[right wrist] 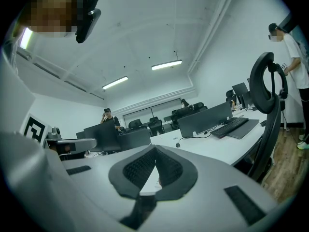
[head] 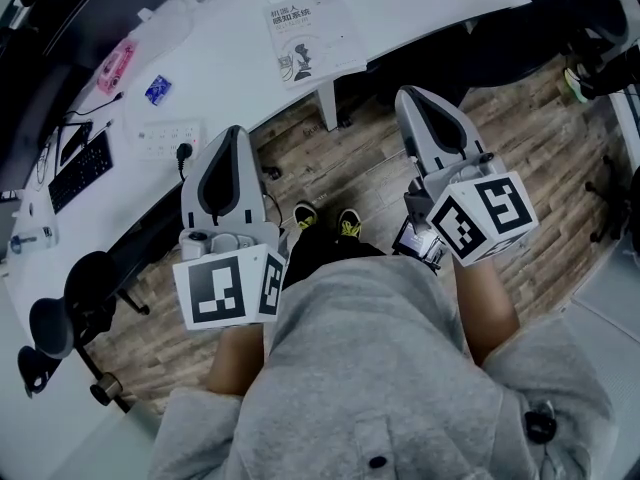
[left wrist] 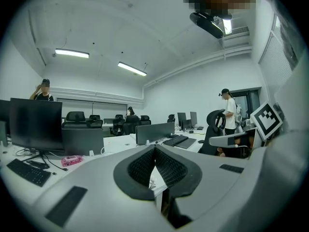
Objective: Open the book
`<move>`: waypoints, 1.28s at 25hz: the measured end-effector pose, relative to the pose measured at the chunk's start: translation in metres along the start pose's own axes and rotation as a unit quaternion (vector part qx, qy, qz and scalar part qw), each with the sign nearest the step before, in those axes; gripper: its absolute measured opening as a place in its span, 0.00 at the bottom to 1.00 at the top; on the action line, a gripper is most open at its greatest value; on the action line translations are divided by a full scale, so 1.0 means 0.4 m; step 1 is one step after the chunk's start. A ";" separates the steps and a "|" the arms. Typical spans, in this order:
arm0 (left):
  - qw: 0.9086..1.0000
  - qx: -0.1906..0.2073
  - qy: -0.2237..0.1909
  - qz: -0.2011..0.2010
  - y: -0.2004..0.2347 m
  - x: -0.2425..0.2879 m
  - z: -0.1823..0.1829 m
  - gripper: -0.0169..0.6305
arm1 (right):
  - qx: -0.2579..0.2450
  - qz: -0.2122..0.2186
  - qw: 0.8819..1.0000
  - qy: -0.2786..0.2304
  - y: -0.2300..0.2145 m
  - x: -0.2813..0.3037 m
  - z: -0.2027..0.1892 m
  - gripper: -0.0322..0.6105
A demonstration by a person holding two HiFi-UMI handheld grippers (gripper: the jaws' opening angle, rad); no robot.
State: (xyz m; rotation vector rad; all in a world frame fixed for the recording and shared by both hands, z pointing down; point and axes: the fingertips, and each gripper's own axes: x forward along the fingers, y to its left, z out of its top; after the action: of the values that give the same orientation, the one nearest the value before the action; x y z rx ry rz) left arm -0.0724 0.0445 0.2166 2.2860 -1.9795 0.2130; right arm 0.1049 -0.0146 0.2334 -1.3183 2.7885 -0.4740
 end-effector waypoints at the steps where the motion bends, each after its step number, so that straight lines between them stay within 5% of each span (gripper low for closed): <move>1: 1.000 -0.001 0.000 0.001 0.004 0.000 -0.002 0.03 | -0.001 0.001 1.000 0.001 0.002 0.002 0.000 0.09; 32: 0.997 -0.032 0.021 -0.060 0.196 0.384 -0.003 0.03 | 0.003 -0.060 0.997 0.048 -0.119 0.326 0.021 0.09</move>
State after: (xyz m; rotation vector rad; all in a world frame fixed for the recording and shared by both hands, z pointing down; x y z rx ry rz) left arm -0.1285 -0.1163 0.2445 2.3298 -1.7968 0.1812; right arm 0.0582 -0.1440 0.2529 -1.5077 2.7914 -0.5644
